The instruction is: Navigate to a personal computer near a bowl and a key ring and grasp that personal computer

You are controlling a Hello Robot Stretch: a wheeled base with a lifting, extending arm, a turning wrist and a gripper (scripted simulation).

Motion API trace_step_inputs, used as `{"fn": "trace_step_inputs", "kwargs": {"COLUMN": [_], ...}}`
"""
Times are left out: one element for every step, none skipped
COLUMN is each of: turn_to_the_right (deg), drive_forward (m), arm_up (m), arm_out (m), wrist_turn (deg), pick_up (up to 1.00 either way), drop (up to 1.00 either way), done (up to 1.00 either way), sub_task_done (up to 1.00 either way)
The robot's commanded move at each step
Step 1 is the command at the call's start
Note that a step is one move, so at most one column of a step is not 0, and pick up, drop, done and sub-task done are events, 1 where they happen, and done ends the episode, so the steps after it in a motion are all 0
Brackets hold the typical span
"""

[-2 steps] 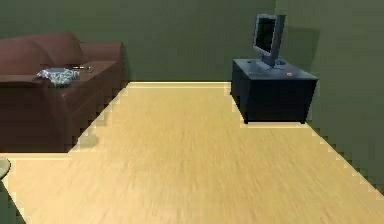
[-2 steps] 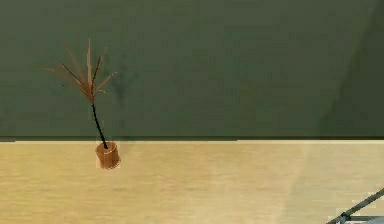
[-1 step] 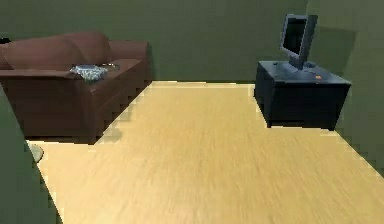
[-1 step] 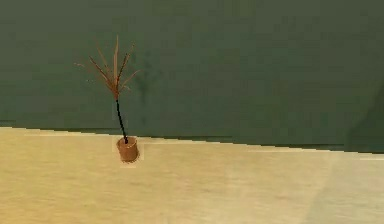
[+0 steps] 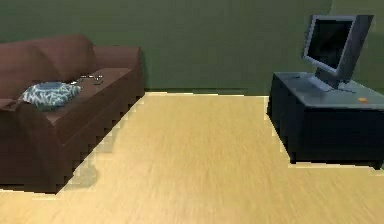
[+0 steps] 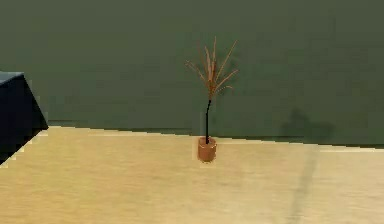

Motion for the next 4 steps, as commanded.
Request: {"fn": "trace_step_inputs", "kwargs": {"turn_to_the_right": [-45.0, -33.0, 0.0, -3.0], "drive_forward": [0.0, 0.0, 1.0, 0.0], "arm_up": [0.0, 0.0, 0.0, 0.0], "arm_out": [0.0, 0.0, 0.0, 0.0], "wrist_turn": [0.0, 0.0, 0.0, 0.0], "pick_up": [0.0, 0.0, 0.0, 0.0], "drop": [0.0, 0.0, 0.0, 0.0], "done": [0.0, 0.0, 0.0, 0.0], "sub_task_done": [0.0, 0.0, 0.0, 0.0]}}
